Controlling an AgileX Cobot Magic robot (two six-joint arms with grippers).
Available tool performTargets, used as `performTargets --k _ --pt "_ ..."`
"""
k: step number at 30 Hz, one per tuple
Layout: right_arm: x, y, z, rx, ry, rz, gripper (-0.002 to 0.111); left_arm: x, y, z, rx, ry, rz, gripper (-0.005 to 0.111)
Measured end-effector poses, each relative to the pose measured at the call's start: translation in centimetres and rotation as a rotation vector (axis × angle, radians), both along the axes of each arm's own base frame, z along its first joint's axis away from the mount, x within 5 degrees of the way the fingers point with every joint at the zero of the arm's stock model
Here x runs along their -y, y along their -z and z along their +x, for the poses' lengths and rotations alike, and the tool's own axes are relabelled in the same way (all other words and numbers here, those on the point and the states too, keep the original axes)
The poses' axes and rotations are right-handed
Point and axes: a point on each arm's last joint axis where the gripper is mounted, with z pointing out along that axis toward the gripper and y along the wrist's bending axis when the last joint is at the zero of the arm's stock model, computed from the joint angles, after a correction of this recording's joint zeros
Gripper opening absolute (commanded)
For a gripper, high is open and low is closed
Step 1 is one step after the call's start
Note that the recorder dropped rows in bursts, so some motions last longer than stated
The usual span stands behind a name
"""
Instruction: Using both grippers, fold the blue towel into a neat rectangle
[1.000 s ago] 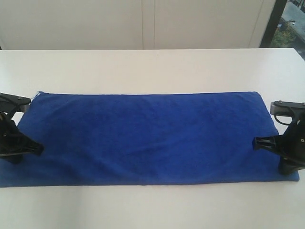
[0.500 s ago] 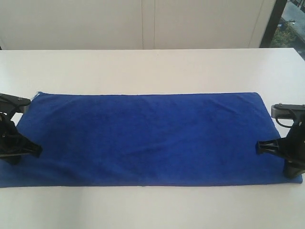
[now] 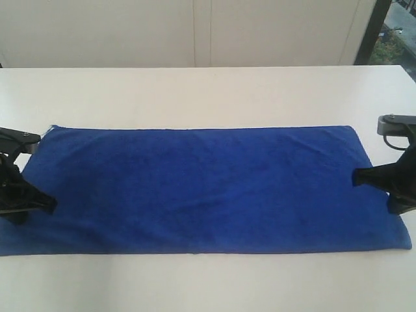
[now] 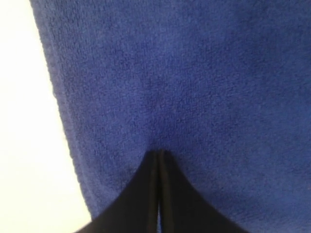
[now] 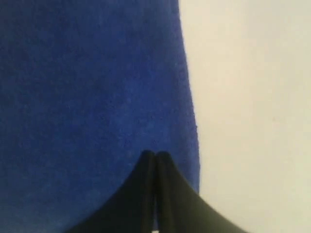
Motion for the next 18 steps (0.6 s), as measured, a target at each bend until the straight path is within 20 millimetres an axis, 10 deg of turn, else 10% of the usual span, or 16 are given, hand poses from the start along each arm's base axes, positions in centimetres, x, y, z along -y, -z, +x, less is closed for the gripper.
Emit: performTargets --k 9,18 --pt "0.0 -1.9 1.3 0.078 0.008 0.008 0.000 0.1 -5.5 0.2 0.127 -0.019 -0.028 0.000" --pt "0.0 -2.8 4.8 0.130 -0.078 -0.016 0.000 -0.4 -11.7 -4.0 0.151 -0.098 -0.064 0.000"
